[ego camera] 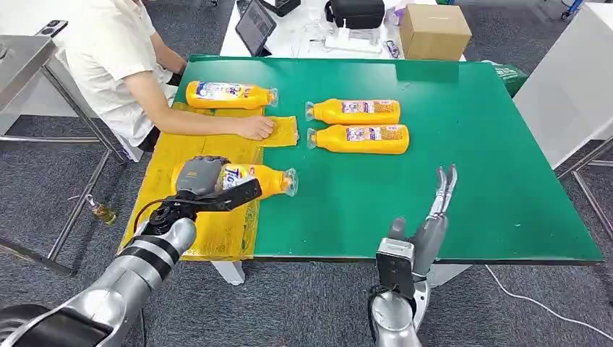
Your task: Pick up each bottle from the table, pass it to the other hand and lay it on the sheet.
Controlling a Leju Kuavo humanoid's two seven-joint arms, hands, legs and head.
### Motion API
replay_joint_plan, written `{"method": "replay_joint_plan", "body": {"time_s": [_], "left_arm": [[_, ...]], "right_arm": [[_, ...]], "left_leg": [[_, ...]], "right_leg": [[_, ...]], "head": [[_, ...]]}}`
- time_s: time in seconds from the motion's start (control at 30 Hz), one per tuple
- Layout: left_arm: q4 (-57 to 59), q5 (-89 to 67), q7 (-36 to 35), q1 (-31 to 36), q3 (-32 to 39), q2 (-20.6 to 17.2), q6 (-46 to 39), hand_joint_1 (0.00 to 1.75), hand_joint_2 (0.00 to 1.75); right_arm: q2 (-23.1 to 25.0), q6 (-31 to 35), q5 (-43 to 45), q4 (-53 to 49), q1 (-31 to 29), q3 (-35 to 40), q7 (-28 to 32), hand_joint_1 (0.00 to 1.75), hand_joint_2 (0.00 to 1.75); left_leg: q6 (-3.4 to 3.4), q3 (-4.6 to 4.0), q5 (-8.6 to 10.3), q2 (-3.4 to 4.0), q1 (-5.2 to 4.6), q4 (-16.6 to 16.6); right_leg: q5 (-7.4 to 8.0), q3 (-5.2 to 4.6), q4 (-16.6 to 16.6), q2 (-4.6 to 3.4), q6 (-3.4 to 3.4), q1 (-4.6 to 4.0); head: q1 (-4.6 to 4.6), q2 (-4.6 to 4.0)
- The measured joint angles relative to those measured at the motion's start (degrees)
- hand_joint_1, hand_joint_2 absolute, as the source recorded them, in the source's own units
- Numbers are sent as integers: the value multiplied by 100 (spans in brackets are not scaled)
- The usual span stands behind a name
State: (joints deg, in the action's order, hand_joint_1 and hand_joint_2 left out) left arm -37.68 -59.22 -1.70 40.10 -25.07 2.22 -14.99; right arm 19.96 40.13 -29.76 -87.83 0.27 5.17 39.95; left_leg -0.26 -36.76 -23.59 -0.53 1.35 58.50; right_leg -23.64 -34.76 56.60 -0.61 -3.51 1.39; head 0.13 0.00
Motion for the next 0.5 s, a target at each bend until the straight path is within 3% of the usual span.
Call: {"method": "replay_joint_plan", "body": {"time_s": [0.03, 0.07, 0.1, 0.2, 0.23, 0.27, 0.3, 0.33, 0.5], "left_arm": [[150, -34, -47, 67, -11, 25, 85, 145, 175], [318, -34, -91, 137, -18, 67, 177, 131, 175], [476, -38, -134, 194, -22, 92, 253, 105, 175], [787, -40, -187, 316, -27, 150, 371, 105, 175], [899, 13, -209, 340, -27, 171, 426, 82, 175], [970, 110, -209, 360, -22, 184, 495, 54, 175], [1028, 188, -206, 376, -9, 200, 537, 7, 175], [1102, 262, -202, 398, 17, 219, 574, 0, 175], [1285, 467, -97, 478, 109, 252, 727, 0, 175]], "right_arm": [[-4, 0, 34, 36, -1, 43, 0, 0, 0], [-11, 0, 58, 84, -1, 91, 0, 0, 0], [-24, -2, 97, 136, -3, 145, 0, 0, 0], [-52, -2, 128, 254, -2, 246, 2, 0, 0], [-61, 0, 134, 303, -3, 279, 2, 0, 175], [-72, 0, 136, 342, -4, 305, 2, 0, 175], [-85, 0, 134, 377, -4, 327, 2, 0, 175], [-101, 0, 134, 427, -6, 351, 2, 0, 175], [-138, 0, 95, 565, -23, 405, 2, 0, 175]], "left_leg": [[0, 0, 0, 0, 0, 0], [0, 0, 0, 0, 0, 0], [0, 0, 0, 0, 0, 0], [0, 0, 0, 0, 1, 0], [0, 0, 0, 0, 1, 0], [0, 0, 0, 1, 1, 0], [0, -1, 0, 1, 1, 0], [0, -2, 0, 0, 1, 0], [0, -2, 0, 0, 0, 0]], "right_leg": [[0, -1, 0, 0, 0, 0], [0, -1, 0, 0, 0, 0], [0, -1, 0, 0, 0, -1], [0, 0, 0, 0, 0, -1], [0, 0, 0, 0, 0, -1], [0, 0, 0, 0, 0, -1], [0, 0, 0, 0, 0, -1], [0, 0, 0, 1, 0, -1], [0, 1, 0, 1, 0, 0]], "head": [[0, 0], [0, 0], [0, 0], [0, 0], [0, 0], [0, 0], [0, 0], [0, 0], [0, 0]]}}
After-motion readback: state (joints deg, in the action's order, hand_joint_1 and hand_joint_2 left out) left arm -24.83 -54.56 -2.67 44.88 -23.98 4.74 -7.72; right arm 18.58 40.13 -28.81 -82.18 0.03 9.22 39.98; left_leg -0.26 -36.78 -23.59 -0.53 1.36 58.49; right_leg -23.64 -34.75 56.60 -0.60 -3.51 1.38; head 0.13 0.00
